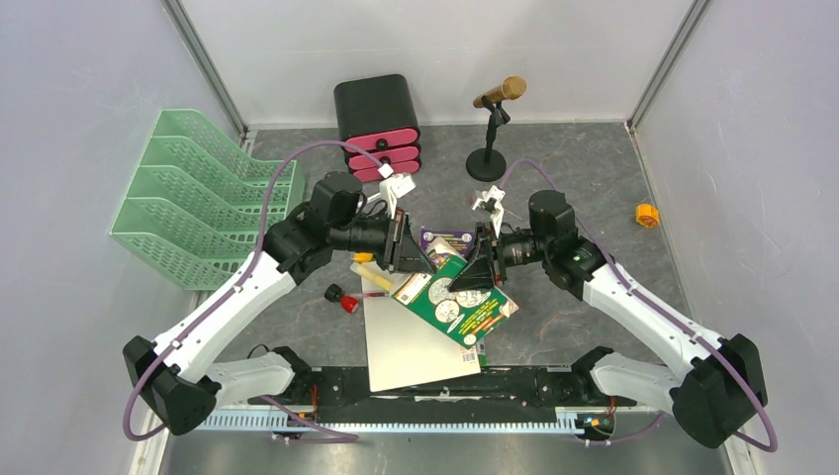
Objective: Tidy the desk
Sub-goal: Place the book in the storage box.
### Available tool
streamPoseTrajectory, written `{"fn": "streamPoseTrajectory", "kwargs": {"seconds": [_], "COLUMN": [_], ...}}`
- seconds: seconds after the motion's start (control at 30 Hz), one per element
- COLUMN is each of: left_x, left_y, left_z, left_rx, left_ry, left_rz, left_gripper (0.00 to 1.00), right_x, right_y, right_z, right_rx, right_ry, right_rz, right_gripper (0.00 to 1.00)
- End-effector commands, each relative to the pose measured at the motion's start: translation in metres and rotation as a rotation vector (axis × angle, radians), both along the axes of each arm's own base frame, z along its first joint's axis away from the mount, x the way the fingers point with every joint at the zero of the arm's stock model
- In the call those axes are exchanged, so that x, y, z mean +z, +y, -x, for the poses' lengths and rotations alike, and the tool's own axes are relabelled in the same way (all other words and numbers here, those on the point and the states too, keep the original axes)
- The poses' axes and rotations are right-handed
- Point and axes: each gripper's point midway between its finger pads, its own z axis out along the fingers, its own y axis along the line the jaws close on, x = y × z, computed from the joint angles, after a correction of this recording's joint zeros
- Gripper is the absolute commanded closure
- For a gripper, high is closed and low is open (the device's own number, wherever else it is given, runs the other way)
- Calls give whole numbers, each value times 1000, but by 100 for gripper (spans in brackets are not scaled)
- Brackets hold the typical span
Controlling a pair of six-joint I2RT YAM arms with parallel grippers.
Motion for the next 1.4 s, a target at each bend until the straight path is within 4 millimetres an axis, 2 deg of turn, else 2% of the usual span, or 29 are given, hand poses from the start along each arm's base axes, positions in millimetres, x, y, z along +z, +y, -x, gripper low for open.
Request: {"fn": "streamPoseTrajectory", "kwargs": {"seconds": [0.0,0.07,0.13,0.17,0.2,0.33,0.47,0.57,0.7,0.9,1.0,1.1,1.23,1.37], "left_x": [28,25,21,17,14,-1,-8,-13,-7,17,20,20,27,23], "left_y": [-9,-10,-9,-8,-6,3,15,35,55,76,87,85,71,65], "left_z": [2,-5,-13,-17,-22,-40,-56,-72,-82,-92,-96,-94,-86,-84], "left_rx": [-20,18,72,97,128,245,372,525,641,778,832,802,726,707], "left_ry": [-40,-38,-34,-30,-27,-1,-9,-12,-60,-163,-192,-212,-207,-185], "left_rz": [84,74,62,51,41,-9,-39,-74,-59,30,18,11,85,128], "left_gripper": [98,98,98,98,98,98,98,98,98,98,98,98,98,98], "right_x": [-7,-17,-28,-31,-31,-22,-13,-16,-19,-25,-26,-27,-21,-21], "right_y": [-1,-9,-23,-31,-37,-57,-69,-74,-74,-68,-69,-69,-69,-67], "right_z": [-29,-46,-60,-70,-75,-95,-102,-103,-99,-91,-91,-90,-90,-89], "right_rx": [-141,-231,-314,-373,-411,-540,-622,-650,-637,-604,-608,-602,-614,-604], "right_ry": [-61,-75,-89,-119,-142,-218,-250,-251,-246,-212,-213,-209,-218,-209], "right_rz": [70,158,265,313,348,421,449,457,457,434,435,434,420,413], "right_gripper": [82,60,25,12,4,2,2,2,2,2,2,2,2,2]}}
